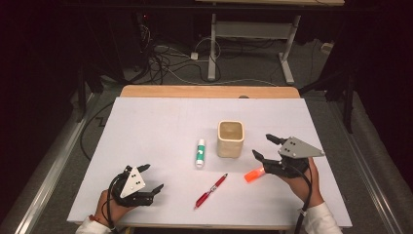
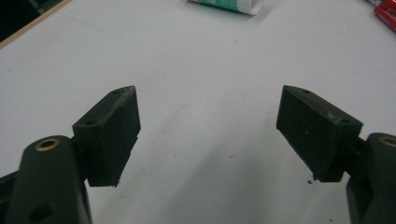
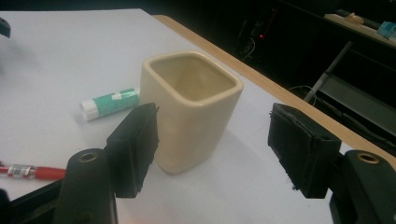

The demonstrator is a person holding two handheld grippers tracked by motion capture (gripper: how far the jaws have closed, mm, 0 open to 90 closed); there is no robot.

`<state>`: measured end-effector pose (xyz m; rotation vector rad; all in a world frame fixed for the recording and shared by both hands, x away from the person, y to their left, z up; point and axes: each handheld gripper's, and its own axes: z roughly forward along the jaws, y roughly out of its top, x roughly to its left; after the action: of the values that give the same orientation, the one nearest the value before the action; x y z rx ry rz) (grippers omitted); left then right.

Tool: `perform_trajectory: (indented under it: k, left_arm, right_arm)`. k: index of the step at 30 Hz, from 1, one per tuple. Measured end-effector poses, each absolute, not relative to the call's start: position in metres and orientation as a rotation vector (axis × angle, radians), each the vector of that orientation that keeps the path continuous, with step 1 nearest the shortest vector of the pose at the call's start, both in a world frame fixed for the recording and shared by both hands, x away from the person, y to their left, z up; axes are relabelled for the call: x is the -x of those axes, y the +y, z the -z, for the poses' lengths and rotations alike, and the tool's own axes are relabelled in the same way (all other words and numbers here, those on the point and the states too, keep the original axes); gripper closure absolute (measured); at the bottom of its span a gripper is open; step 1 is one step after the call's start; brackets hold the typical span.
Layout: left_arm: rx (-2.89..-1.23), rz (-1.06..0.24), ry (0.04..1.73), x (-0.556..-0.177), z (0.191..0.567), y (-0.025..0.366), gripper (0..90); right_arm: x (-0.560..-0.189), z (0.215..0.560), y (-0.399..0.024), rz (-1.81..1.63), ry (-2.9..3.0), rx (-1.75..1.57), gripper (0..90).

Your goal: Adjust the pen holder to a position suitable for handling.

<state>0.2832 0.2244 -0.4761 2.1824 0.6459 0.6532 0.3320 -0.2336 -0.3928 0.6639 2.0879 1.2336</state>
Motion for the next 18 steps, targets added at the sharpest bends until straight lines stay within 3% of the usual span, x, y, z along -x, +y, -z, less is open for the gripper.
perform_trajectory:
  k: [18]
  left_arm:
    - [-2.172, -0.657, 0.618, -0.285, 0.474, 0.224, 20.7]
  right_arm:
    - [-0.284, 0.435, -0.276, -1.234, 2.033, -0.703, 27.5]
